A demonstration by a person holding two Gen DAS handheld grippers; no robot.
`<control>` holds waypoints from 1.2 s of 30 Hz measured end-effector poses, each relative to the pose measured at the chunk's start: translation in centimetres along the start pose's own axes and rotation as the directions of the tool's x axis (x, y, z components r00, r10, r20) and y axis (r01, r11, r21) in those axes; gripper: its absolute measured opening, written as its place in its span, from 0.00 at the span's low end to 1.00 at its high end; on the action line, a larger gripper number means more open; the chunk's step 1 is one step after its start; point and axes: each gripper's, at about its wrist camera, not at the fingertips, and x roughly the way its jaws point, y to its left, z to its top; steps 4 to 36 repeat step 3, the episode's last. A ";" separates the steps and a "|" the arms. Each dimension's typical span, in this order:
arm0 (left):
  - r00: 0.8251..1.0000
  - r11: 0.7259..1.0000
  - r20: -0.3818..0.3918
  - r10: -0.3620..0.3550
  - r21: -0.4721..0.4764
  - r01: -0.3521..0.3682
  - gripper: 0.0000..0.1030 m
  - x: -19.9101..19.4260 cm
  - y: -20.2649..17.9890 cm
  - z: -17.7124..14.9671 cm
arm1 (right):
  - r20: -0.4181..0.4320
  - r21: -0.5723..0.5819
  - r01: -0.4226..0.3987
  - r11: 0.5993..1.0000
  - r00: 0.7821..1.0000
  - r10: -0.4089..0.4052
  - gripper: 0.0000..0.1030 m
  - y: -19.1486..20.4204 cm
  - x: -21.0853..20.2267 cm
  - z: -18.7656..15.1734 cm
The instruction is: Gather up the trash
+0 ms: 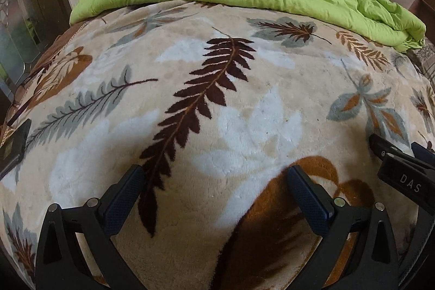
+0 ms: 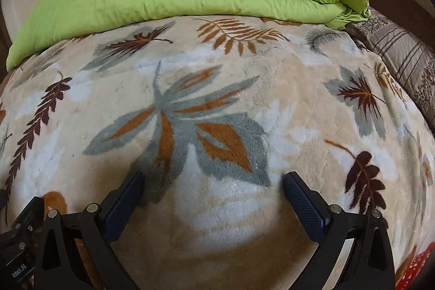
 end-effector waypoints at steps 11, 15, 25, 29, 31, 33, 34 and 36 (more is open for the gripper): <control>1.000 1.000 0.001 -0.010 -0.002 0.010 1.00 0.1 0.2 0.1 | 0.003 0.011 -0.013 1.000 1.000 0.013 1.00 -0.2 0.1 0.0; 1.000 1.000 0.001 -0.010 -0.002 0.010 1.00 0.1 0.2 0.1 | 0.003 0.011 -0.013 1.000 1.000 0.013 1.00 -0.2 0.1 0.0; 1.000 1.000 0.001 -0.010 -0.002 0.010 1.00 0.1 0.2 0.1 | 0.003 0.011 -0.013 1.000 1.000 0.013 1.00 -0.2 0.1 0.0; 1.000 1.000 0.001 -0.010 -0.002 0.010 1.00 0.1 0.2 0.1 | 0.003 0.011 -0.013 1.000 1.000 0.013 1.00 -0.2 0.1 0.0; 1.000 1.000 0.001 -0.010 -0.002 0.010 1.00 0.1 0.2 0.1 | 0.003 0.011 -0.013 1.000 1.000 0.013 1.00 -0.2 0.1 0.0; 1.000 1.000 0.001 -0.010 -0.002 0.010 1.00 0.1 0.2 0.1 | 0.003 0.011 -0.013 1.000 1.000 0.013 1.00 -0.2 0.1 0.0; 1.000 1.000 0.001 -0.010 -0.002 0.010 1.00 0.1 0.2 0.1 | 0.003 0.011 -0.013 1.000 1.000 0.013 1.00 -0.2 0.1 0.0; 1.000 1.000 0.001 -0.010 -0.002 0.010 1.00 0.1 0.2 0.1 | 0.003 0.011 -0.013 1.000 1.000 0.013 1.00 -0.2 0.1 0.0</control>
